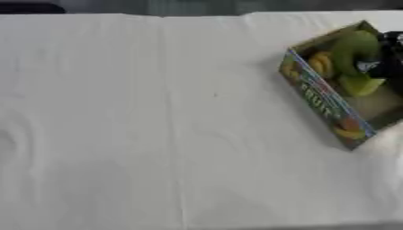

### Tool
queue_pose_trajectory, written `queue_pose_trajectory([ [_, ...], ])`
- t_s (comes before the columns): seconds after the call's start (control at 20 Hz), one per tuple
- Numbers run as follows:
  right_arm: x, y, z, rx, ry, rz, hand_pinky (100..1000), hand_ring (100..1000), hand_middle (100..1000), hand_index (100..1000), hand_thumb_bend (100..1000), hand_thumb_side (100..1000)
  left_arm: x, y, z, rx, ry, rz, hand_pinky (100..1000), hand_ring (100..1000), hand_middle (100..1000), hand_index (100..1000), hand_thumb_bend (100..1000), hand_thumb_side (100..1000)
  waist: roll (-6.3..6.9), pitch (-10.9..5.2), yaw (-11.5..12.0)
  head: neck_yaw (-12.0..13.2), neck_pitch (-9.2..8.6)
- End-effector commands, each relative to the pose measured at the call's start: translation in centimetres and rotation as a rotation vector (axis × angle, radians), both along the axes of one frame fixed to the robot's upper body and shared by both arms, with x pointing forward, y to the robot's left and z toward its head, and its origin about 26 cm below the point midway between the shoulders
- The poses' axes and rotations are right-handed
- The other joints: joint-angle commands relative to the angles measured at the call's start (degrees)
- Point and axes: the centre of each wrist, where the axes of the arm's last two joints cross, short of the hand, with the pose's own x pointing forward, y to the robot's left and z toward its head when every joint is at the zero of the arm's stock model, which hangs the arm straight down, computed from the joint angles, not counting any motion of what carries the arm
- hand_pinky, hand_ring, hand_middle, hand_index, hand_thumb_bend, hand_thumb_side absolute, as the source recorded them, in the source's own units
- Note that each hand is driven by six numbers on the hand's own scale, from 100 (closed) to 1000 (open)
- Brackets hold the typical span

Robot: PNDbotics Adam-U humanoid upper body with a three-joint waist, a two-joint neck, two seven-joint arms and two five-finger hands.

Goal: Pick up the objects with one hand, pass them to the other hand, and then place them into the box on the other side of the table.

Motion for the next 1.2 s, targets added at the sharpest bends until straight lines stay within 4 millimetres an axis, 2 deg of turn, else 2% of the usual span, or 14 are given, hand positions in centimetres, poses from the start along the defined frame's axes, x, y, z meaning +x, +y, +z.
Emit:
queue_pose_trajectory([
  [0.05, -0.6, -0.1, -0.5, 0.019, -0.014, -0.003, 989, 829, 785, 965, 394, 154, -0.2, 0.1, 1.2, 0.020, -0.036, 0.001, 510, 535, 631, 850, 286, 514, -0.51, -0.25, -0.1, 0.6, 0.45],
  [0.1, -0.7, 0.0, -0.5, 0.033, -0.023, 0.001, 992, 829, 794, 970, 361, 163, -0.2, 0.0, 1.2, 0.021, -0.035, 0.000, 510, 536, 632, 851, 286, 514, -0.54, -0.40, -0.2, 0.9, 0.53],
  [0.15, -0.9, 0.1, -0.5, 0.046, -0.033, 0.003, 999, 830, 801, 976, 328, 223, -0.2, 0.0, 1.2, 0.022, -0.034, -0.001, 510, 536, 633, 852, 285, 515, -0.57, -0.54, -0.2, 1.0, 0.56],
  [0.25, -1.0, 0.4, -0.3, 0.067, -0.059, 0.003, 1000, 836, 819, 981, 300, 254, -0.2, -0.1, 1.1, 0.023, -0.031, 0.000, 508, 536, 633, 852, 284, 517, -0.65, -0.88, -0.3, 1.1, 0.61],
  [0.65, -1.3, 0.9, -0.2, 0.116, -0.066, 0.004, 1000, 837, 819, 983, 299, 216, -0.1, -0.3, 1.1, 0.035, -0.032, -0.005, 505, 535, 632, 853, 281, 521, -1.29, -2.00, -0.6, 1.0, 1.13],
  [0.8, -1.5, 1.0, 0.0, 0.119, -0.070, -0.012, 986, 809, 786, 970, 289, 217, -0.2, -0.4, 1.1, 0.035, -0.035, -0.008, 503, 533, 630, 853, 286, 537, -1.65, -2.13, -0.6, 1.0, 1.59],
  [0.95, -1.8, 1.7, 0.7, 0.133, -0.103, -0.024, 945, 769, 763, 969, 175, 191, -0.2, -0.5, 1.1, 0.034, -0.039, -0.008, 502, 532, 629, 852, 280, 533, -1.88, -2.11, -0.6, 1.8, 2.10],
  [1.0, -1.9, 2.0, 1.0, 0.133, -0.119, -0.032, 918, 735, 751, 971, 164, 149, -0.2, -0.4, 1.1, 0.033, -0.042, -0.006, 502, 532, 629, 852, 282, 534, -1.97, -2.14, -0.5, 2.5, 2.22],
  [1.05, -2.1, 2.5, 1.4, 0.134, -0.134, -0.035, 885, 692, 742, 974, 100, 135, -0.2, -0.4, 1.1, 0.034, -0.045, -0.007, 508, 532, 629, 849, 304, 555, -2.07, -2.19, -0.4, 3.1, 2.29],
  [1.2, -2.7, 4.1, 2.7, 0.141, -0.176, -0.033, 873, 671, 755, 984, 100, 100, -0.2, -0.7, 1.2, 0.047, -0.056, -0.039, 508, 527, 622, 837, 301, 554, -2.43, -2.64, -0.3, 3.1, 2.34],
])
